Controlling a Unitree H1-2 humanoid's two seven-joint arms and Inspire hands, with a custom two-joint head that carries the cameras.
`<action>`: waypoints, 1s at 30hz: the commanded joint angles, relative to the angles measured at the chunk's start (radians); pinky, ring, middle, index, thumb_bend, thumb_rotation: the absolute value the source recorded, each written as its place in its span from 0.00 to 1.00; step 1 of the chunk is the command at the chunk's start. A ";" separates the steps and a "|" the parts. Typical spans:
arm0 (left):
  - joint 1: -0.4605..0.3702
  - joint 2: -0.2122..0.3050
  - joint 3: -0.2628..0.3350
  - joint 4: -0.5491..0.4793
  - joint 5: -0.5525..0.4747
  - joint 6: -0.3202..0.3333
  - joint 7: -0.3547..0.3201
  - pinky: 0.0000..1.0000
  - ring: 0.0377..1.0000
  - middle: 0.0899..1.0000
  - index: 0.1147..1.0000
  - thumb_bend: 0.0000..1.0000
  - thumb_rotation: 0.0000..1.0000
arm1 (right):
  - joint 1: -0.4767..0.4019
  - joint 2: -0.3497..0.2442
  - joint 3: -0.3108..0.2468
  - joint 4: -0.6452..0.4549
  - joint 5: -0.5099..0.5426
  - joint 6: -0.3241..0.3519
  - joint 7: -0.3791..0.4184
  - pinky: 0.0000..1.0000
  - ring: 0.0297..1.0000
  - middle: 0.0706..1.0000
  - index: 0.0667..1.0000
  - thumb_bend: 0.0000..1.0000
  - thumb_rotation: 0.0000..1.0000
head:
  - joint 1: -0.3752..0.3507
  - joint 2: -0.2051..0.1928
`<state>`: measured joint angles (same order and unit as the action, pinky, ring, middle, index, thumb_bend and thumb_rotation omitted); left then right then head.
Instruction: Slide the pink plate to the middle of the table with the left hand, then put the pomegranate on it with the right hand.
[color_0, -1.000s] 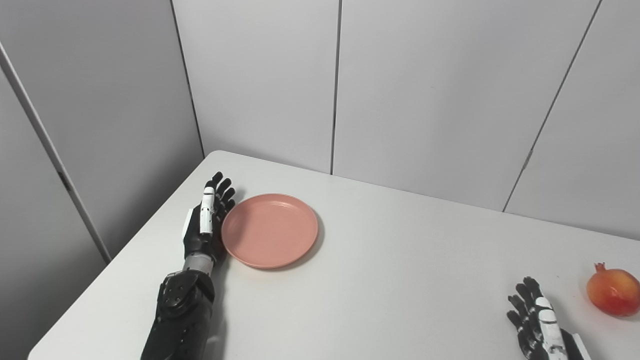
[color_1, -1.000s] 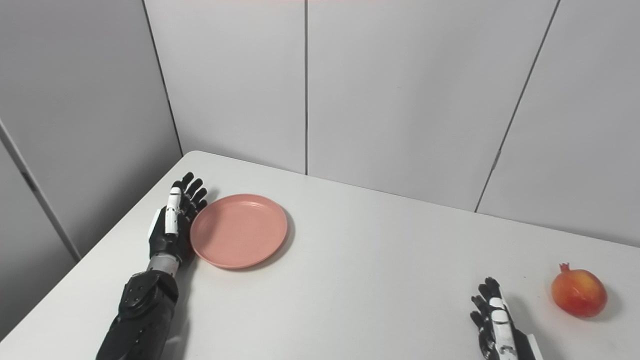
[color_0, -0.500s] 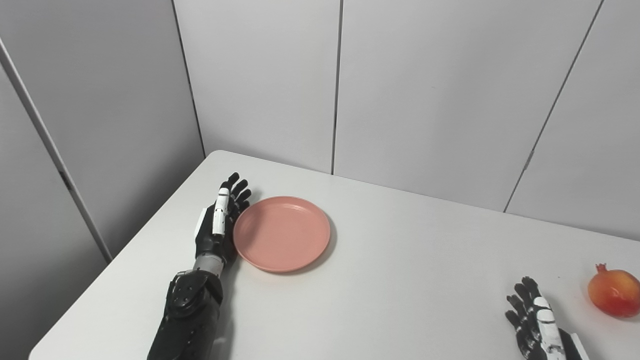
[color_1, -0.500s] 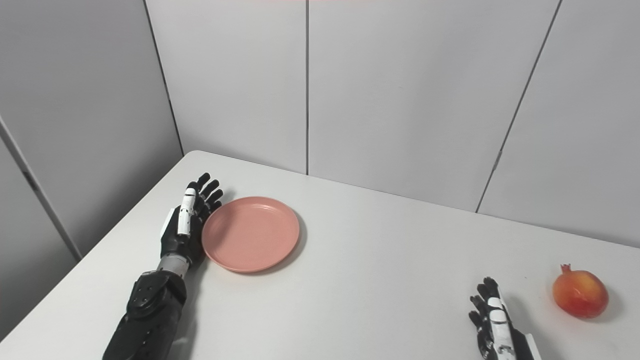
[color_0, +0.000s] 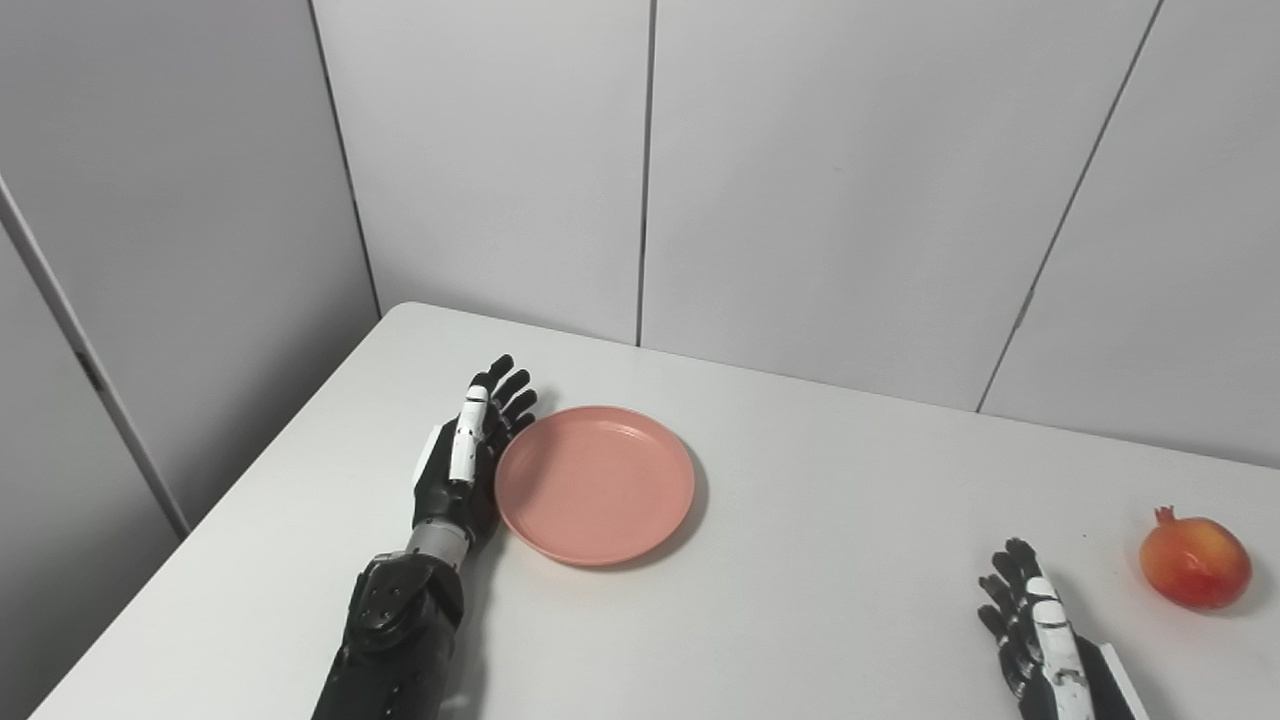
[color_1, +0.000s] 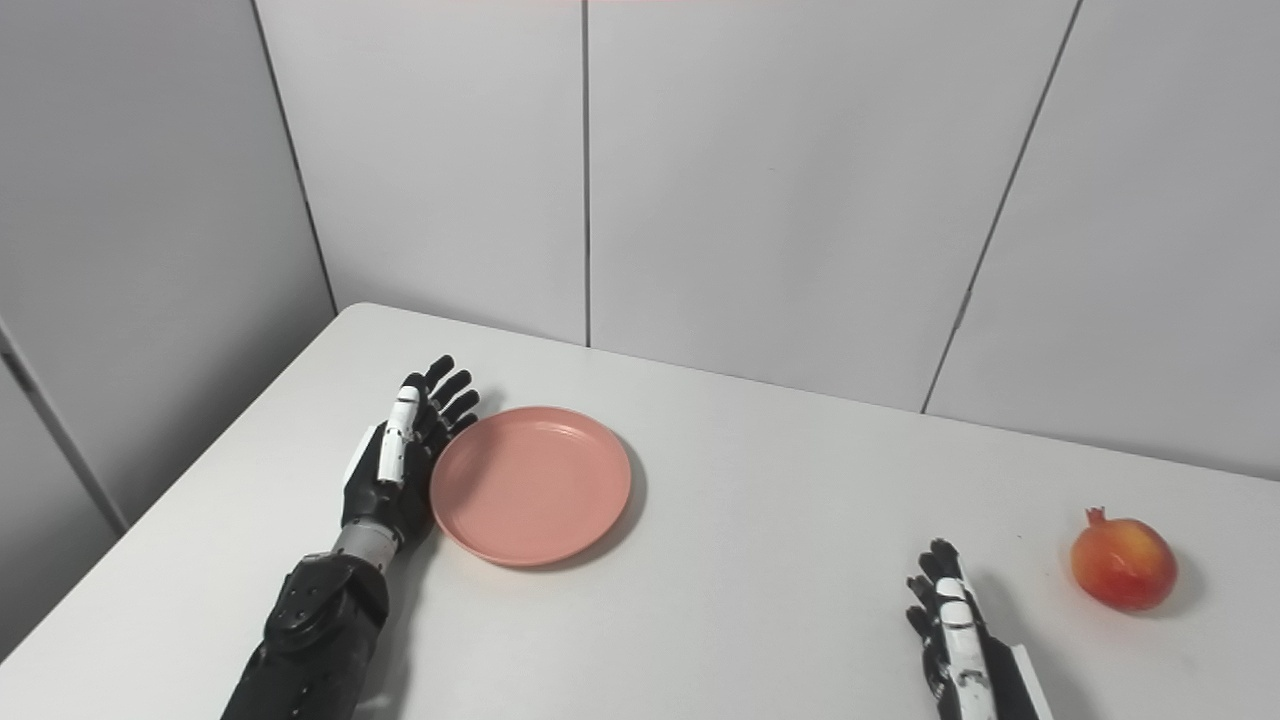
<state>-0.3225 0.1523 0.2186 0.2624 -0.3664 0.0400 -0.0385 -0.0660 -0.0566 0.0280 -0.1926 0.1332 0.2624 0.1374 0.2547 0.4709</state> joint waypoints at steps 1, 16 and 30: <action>0.009 -0.009 -0.015 -0.006 0.012 0.039 -0.008 0.93 0.92 0.91 0.89 0.39 1.00 | -0.023 0.011 0.002 -0.032 -0.001 -0.037 -0.006 1.00 0.98 0.98 0.98 0.19 1.00 | -0.005 0.003; 0.004 -0.031 -0.086 -0.029 0.030 0.086 -0.042 0.94 0.93 0.92 0.90 0.41 1.00 | -0.026 0.022 0.012 -0.026 -0.017 -0.030 -0.005 1.00 0.99 0.99 0.99 0.24 1.00 | -0.062 0.023; -0.001 -0.079 -0.140 -0.044 0.056 0.108 -0.061 0.93 0.91 0.90 0.89 0.40 1.00 | -0.029 0.038 0.018 -0.027 -0.022 -0.031 -0.016 1.00 0.98 0.98 0.98 0.27 1.00 | -0.113 0.046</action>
<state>-0.3220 0.0860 0.0877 0.2195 -0.3230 0.1032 -0.0976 -0.0671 -0.0227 0.0453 -0.1921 0.1096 0.2624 0.1222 0.1412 0.5154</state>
